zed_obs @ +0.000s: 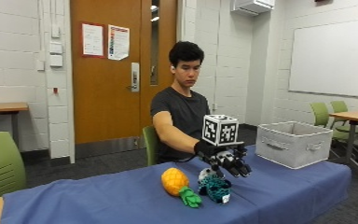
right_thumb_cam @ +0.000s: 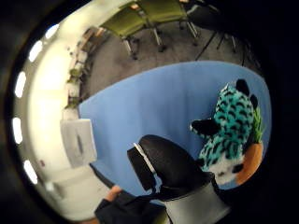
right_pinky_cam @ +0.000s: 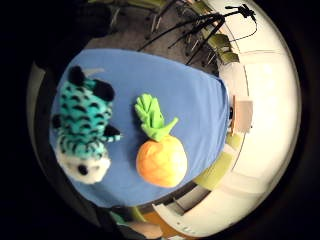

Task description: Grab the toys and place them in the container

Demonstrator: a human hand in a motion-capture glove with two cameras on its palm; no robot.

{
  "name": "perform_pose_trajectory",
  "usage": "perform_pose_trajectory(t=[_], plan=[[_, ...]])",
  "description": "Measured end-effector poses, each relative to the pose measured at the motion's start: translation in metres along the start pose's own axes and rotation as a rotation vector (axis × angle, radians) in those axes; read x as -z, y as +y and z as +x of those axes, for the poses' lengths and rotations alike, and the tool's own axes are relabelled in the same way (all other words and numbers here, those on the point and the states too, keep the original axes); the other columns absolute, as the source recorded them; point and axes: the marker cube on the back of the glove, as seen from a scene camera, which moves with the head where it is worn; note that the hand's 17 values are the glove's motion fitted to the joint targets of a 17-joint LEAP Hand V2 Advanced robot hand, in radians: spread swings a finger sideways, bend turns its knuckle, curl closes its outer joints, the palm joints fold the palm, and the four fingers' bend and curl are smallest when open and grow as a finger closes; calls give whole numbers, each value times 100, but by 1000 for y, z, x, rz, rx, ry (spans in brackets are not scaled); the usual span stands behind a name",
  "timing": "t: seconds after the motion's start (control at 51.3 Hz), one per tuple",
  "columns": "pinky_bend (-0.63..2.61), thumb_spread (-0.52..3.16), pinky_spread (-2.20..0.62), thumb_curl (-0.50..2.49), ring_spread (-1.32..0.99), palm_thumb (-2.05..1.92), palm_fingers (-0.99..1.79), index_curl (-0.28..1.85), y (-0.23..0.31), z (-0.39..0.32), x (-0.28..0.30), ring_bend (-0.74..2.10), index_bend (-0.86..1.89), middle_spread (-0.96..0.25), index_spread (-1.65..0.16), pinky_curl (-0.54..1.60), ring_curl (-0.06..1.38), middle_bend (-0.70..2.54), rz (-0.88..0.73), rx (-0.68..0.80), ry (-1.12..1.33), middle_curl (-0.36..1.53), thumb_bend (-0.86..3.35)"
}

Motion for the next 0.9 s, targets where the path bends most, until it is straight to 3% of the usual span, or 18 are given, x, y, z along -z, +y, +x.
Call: perform_pose_trajectory(t=[0.253, 0.487, 0.624, 0.702, 0.897], plan=[[90, 109, -7, 22, -21, -7, -14, 51, 0, 18, -45, 19, 17, -16, -36, 36, 15, 14, -88, -20, -34, 37, -6], [98, 108, -4, 22, -15, -5, -17, 47, 9, 25, -68, 14, 17, -12, -37, 38, 14, 9, -140, -19, -117, 30, -5], [103, 110, -8, 23, -14, -2, -5, 51, 20, 22, -69, 18, 35, -10, -40, 39, 15, 6, -112, -3, -103, 23, -3], [89, 110, -12, 24, -19, 0, 23, 58, 30, 19, -69, 31, 60, -11, -42, 34, 17, 12, -90, 6, -82, 21, -2], [84, 108, -16, 27, -24, 1, 31, 70, 62, 10, -71, 41, 74, -16, -38, 33, 22, 17, -15, 36, -54, 23, -2]])
